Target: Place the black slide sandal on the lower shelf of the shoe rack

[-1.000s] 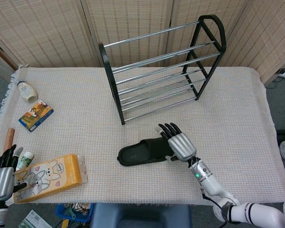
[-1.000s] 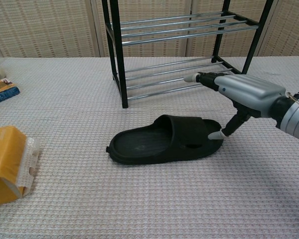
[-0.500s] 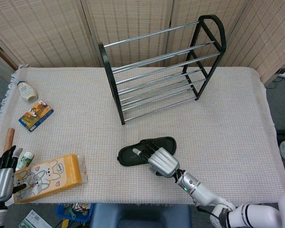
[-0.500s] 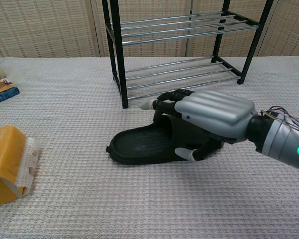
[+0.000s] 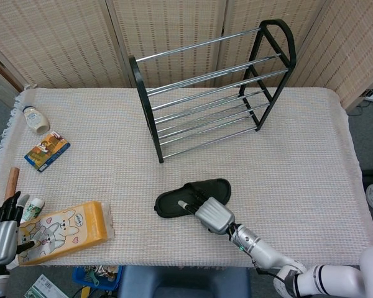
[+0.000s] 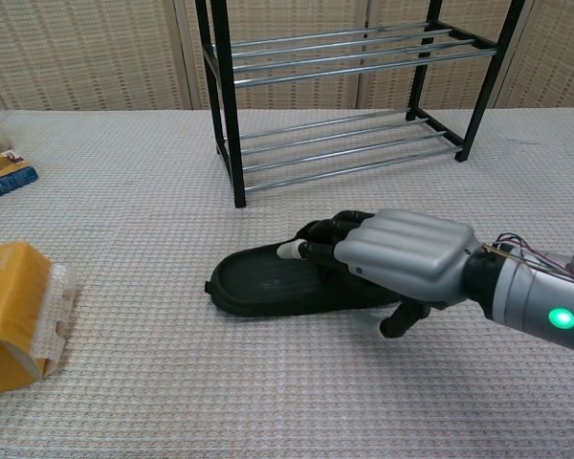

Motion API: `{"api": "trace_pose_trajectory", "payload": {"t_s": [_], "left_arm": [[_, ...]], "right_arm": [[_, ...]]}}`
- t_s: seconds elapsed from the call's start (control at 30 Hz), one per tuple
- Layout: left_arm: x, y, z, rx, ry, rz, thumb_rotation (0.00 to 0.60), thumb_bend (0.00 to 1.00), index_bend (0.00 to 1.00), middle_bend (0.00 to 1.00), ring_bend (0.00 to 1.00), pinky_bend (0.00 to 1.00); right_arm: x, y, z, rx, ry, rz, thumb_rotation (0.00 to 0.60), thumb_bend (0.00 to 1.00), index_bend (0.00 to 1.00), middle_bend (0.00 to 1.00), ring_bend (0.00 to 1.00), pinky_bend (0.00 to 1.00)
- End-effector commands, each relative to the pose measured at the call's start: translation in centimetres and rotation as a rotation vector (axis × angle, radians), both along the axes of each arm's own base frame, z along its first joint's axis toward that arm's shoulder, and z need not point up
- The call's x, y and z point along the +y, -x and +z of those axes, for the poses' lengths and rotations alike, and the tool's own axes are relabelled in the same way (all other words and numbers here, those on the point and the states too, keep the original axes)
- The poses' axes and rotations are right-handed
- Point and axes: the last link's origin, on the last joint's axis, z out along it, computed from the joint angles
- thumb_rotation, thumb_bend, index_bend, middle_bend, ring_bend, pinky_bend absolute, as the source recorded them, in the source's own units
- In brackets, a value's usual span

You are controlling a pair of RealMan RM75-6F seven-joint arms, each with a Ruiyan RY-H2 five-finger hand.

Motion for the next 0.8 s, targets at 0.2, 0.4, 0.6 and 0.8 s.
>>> {"api": "trace_pose_trajectory", "payload": {"t_s": [0.2,0.4,0.6,0.8], "left_arm": [[0.2,-0.5,-0.4,0.000,0.011,-0.015,0.600,0.24,0.09,0.00,0.00,0.17],[0.4,-0.8,-0.3,0.005,0.010,-0.019,0.600,0.24,0.09,0.00,0.00,0.17],[0.4,-0.8,-0.2,0.012,0.009,-0.016,0.600,0.24,0.09,0.00,0.00,0.17],[0.4,-0.8,-0.4,0.010,0.016,-0.013,0.600,0.24,0.09,0.00,0.00,0.17]], "right_arm": [[-1.0,3.9,3.2,0.056,0.068,-0.010,0.600,0.44,0.00,0.37,0.00,0.00],[-2.3,4.9,4.9,0.018,0.113,-0.014,0.600,0.44,0.00,0.18,0.00,0.00],[-2.7,6.3,6.8,-0.064,0.125,-0.120,0.600,0.44,0.00,0.00,0.00,0.00],[-3.2,7.4,9.5,-0.153,0.150,-0.230,0.600,0.46,0.00,0.01,0.00,0.03]]}}
